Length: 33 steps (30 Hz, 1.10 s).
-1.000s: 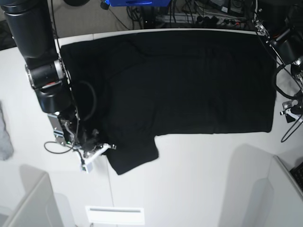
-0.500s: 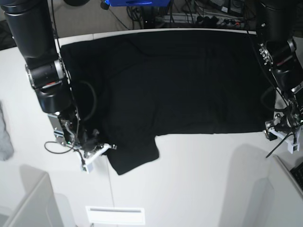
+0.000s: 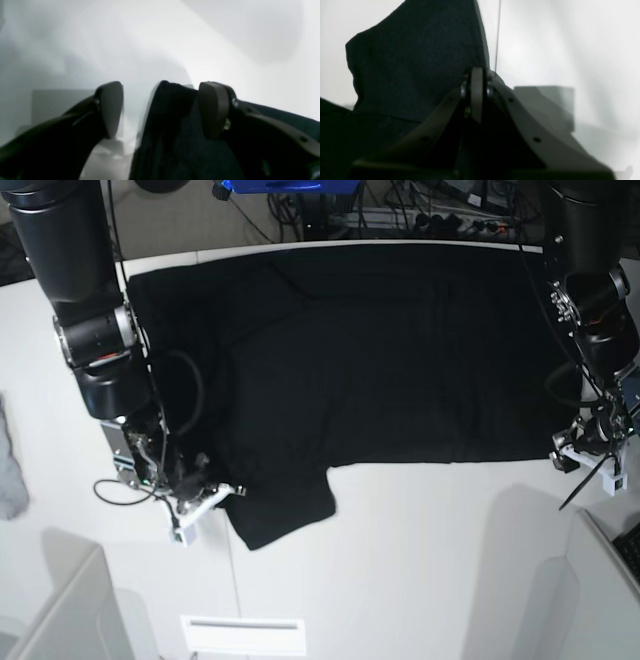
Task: Fold the T-shirt properly
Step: 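Grasp the shirt's side edges with both grippers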
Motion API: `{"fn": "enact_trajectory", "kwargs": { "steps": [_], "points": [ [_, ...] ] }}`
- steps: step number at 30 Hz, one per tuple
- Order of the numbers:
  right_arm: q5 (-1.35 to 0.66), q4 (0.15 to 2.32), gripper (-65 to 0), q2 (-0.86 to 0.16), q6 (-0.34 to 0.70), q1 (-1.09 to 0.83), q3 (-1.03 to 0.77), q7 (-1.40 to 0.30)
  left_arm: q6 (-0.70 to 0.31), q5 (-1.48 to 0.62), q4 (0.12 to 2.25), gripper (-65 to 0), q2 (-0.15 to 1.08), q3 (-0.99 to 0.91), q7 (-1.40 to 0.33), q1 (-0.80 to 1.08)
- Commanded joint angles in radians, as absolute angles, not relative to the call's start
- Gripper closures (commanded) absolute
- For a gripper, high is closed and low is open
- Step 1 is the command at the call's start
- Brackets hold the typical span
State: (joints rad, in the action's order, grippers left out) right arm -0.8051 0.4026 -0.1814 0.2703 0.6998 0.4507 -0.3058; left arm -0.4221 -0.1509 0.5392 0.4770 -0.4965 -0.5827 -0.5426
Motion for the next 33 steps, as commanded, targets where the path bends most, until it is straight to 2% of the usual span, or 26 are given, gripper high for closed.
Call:
{"fn": "enact_trajectory", "kwargs": {
  "steps": [1, 5, 7, 9, 15, 24, 33],
  "points": [
    [-0.802, 0.409, 0.0, -0.188, 0.269, 0.727, 0.449, -0.311, -0.424, -0.151, 0.544, -45.6, 0.492, -0.498, -0.595, -0.558],
    [-0.802, 0.409, 0.0, -0.188, 0.269, 0.725, 0.449, -0.311, -0.424, -0.151, 0.544, -45.3, 0.49, -0.498, -0.596, -0.553],
    [-0.802, 0.409, 0.0, -0.188, 0.269, 0.725, 0.449, -0.311, -0.424, -0.151, 0.544, -42.6, 0.489, -0.498, -0.599, -0.553],
    [-0.802, 0.409, 0.0, -0.188, 0.269, 0.723, 0.449, -0.311, -0.424, -0.151, 0.544, -33.9, 0.483, -0.498, -0.601, -0.553],
    [-0.802, 0.409, 0.0, -0.188, 0.269, 0.704, 0.447, -0.285, -0.424, -0.151, 0.55, -0.2, 0.463, -0.496, -0.596, -0.518],
    [-0.802, 0.418, 0.0, -0.211, 0.271, 0.684, 0.447, -0.234, -0.427, -0.16, 0.561, 0.0, 0.46, -0.498, -0.615, -0.526],
    [-0.806, 0.641, 0.0, -0.292, 0.271, 0.631, 0.446, -0.265, -0.427, -0.163, 0.84, 0.0, 0.452, -0.498, -0.731, -0.463]
  ]
}}
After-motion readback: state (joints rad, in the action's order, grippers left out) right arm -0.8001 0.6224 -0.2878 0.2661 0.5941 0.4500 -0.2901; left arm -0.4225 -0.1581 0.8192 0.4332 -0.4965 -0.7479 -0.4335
